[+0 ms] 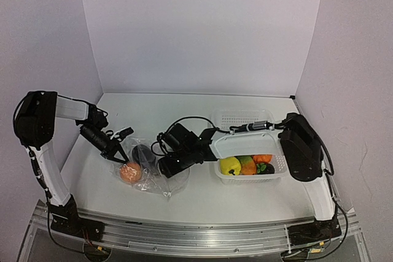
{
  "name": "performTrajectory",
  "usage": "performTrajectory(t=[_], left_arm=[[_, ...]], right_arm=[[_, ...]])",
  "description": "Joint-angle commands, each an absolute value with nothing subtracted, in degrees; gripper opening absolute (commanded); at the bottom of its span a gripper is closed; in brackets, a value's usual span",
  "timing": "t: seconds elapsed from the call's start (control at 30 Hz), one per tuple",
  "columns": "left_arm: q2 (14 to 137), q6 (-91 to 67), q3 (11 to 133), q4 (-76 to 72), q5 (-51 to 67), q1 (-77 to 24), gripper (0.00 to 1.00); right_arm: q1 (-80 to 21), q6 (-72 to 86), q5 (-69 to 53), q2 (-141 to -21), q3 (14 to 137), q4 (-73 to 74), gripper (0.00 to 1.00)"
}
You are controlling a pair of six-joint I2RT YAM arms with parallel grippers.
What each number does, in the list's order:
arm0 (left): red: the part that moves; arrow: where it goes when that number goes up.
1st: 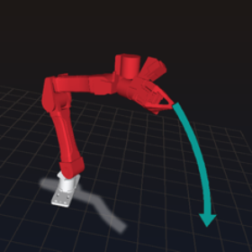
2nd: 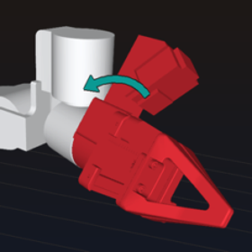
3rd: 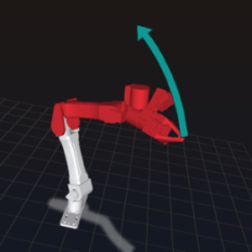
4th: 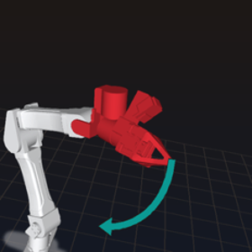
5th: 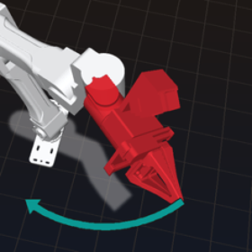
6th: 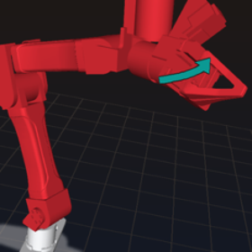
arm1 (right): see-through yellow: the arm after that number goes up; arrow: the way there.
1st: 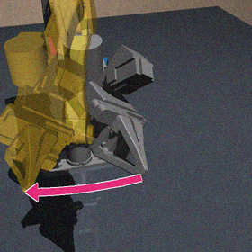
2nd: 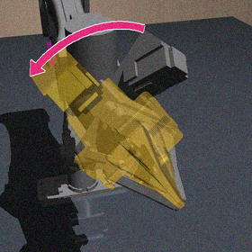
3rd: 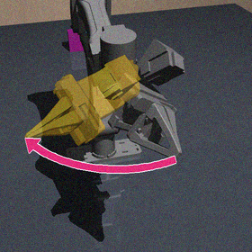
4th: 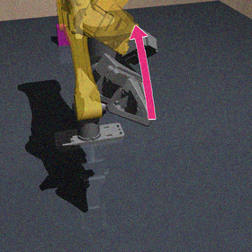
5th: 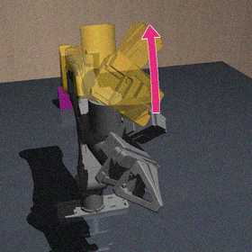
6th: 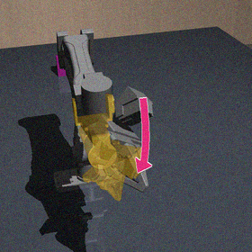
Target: Open the zip-top bag and remove the fake food
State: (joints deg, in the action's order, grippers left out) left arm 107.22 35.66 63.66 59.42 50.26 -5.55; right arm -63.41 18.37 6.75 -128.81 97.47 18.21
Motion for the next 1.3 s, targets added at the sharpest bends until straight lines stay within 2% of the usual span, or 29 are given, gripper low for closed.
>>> performTrajectory(t=[0.0,0.1,0.23,0.5,0.63,0.73,0.93,1.17,1.27], left_arm=[[107.73,35.38,64.95,58.6,49.76,-5.27,0.0],[107.74,35.2,65.06,58.3,49.43,-5.21,0.0],[107.59,35.06,65.24,58.3,49.17,-5.16,0.0],[107.37,34.82,65.17,57.87,48.79,-5.1,0.0],[107.15,34.72,65.03,57.86,48.65,-5.03,0.0],[107.01,34.68,64.88,57.73,48.74,-5.08,0.0],[106.96,34.56,64.77,57.66,48.97,-5.09,0.0],[107.65,35.36,65.71,57.99,48.68,-5.09,0.0],[107.91,36.15,65.96,58.47,48.41,-5.07,0.0]], right_arm=[[-64.59,16.84,6.92,-121.78,97.34,23.37,0.63],[-64.6,19.26,1.88,-123.0,98.13,23.46,0.5],[-64.6,21.96,-3.57,-125.73,99.21,23.47,0.4],[-64.56,21.84,-6.97,-130.25,103.35,23.16,0.31],[-64.53,22.65,-12.33,-132.27,107.58,22.86,0.26],[-64.4,23.99,-12.8,-132.9,108.47,22.38,0.28],[-63.09,25.25,-5.16,-134.11,107.63,20.59,0.31],[-62.26,19.38,-0.69,-136.83,109.76,17.7,0.33],[-61.67,18.41,-0.33,-136.36,107.31,12.07,0.35]])
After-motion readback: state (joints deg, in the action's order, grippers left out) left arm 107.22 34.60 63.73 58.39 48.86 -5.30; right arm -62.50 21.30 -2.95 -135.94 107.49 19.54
